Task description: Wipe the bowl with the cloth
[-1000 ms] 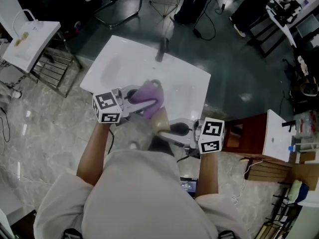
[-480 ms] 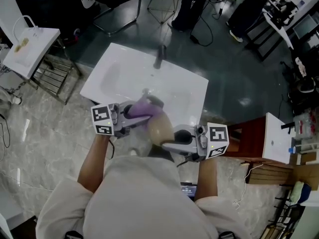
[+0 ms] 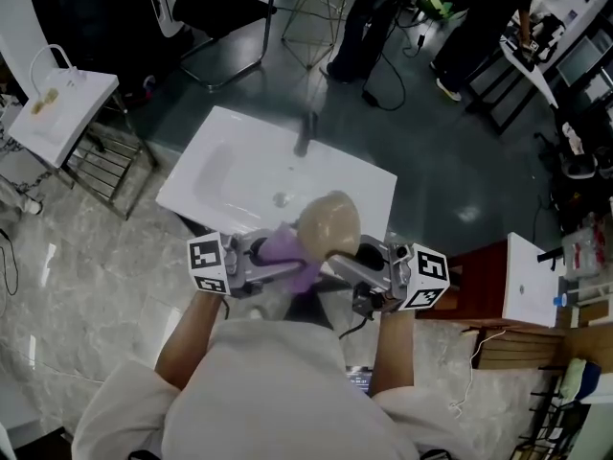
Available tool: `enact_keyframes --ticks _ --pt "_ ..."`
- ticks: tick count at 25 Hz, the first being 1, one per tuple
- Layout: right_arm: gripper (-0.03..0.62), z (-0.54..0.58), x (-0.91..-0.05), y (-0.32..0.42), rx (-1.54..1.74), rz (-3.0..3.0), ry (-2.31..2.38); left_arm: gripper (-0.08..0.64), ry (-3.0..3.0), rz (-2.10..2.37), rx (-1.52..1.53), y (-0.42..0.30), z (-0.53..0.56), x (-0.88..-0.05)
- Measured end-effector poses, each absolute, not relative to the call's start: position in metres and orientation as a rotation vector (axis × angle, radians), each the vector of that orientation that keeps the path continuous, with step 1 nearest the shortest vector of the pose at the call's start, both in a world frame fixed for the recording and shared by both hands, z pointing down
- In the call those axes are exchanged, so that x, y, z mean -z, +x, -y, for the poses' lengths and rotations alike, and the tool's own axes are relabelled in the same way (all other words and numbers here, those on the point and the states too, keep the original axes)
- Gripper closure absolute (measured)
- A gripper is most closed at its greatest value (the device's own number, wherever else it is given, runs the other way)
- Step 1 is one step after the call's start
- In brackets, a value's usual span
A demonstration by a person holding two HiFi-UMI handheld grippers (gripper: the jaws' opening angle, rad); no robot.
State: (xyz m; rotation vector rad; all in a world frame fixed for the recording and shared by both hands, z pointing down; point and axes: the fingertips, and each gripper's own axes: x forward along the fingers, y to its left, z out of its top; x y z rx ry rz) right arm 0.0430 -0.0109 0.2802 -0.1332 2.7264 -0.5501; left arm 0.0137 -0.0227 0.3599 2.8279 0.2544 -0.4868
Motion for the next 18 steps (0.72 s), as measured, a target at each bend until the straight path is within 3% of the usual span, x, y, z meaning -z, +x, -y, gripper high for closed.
enact_keyframes --ticks 12,18 --pt "0.578 0.054 -0.328 0.045 0.620 -2.899 -0.652 0.471 2.955 -0.212 0.509 0.015 0.031 -0.331" --pt "0.578 0.070 -0.367 0.051 0.649 -3.027 -0.925 0.471 3.016 0.147 0.276 0.014 0.073 -0.349"
